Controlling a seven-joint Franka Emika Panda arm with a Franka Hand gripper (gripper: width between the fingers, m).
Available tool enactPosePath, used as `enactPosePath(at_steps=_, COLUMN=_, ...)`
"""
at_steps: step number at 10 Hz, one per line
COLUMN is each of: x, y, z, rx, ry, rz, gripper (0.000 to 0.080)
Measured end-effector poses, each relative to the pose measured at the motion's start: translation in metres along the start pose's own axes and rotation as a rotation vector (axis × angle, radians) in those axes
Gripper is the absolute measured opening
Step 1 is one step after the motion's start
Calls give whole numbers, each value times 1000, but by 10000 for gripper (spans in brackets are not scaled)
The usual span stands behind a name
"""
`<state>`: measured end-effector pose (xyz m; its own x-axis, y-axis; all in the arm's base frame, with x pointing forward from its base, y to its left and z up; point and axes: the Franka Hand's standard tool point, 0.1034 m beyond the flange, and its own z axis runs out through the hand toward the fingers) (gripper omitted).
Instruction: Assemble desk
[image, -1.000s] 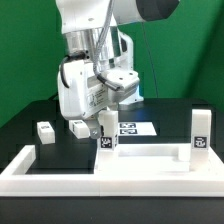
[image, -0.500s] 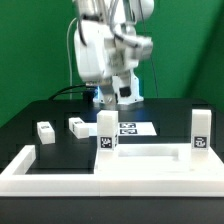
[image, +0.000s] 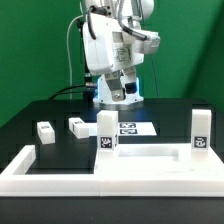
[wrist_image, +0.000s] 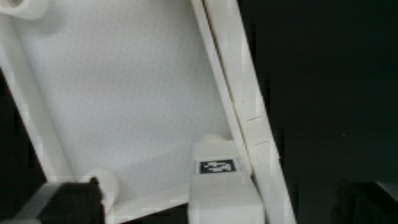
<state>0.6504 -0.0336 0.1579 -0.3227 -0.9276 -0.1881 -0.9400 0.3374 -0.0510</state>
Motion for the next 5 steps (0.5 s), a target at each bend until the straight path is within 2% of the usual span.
enactPosePath(at_steps=1, x=-2, y=1, z=1, rx=-3, ry=1, rz=-3, gripper=649)
enactPosePath(at_steps=2, x=-14, y=12, z=9, rx=-20, ry=-1, rz=-22, gripper=649)
enactPosePath(at_steps=3, x=-24, y=31, z=24, rx=-42, ry=7, rz=-41, gripper=649)
enactPosePath(at_steps=4, x=-24, y=49, z=39, rx=-73, ry=20, rz=-48, gripper=649)
enactPosePath(at_steps=5, x=-19, y=59, z=51, rx=-101, ry=31, rz=-56, gripper=649)
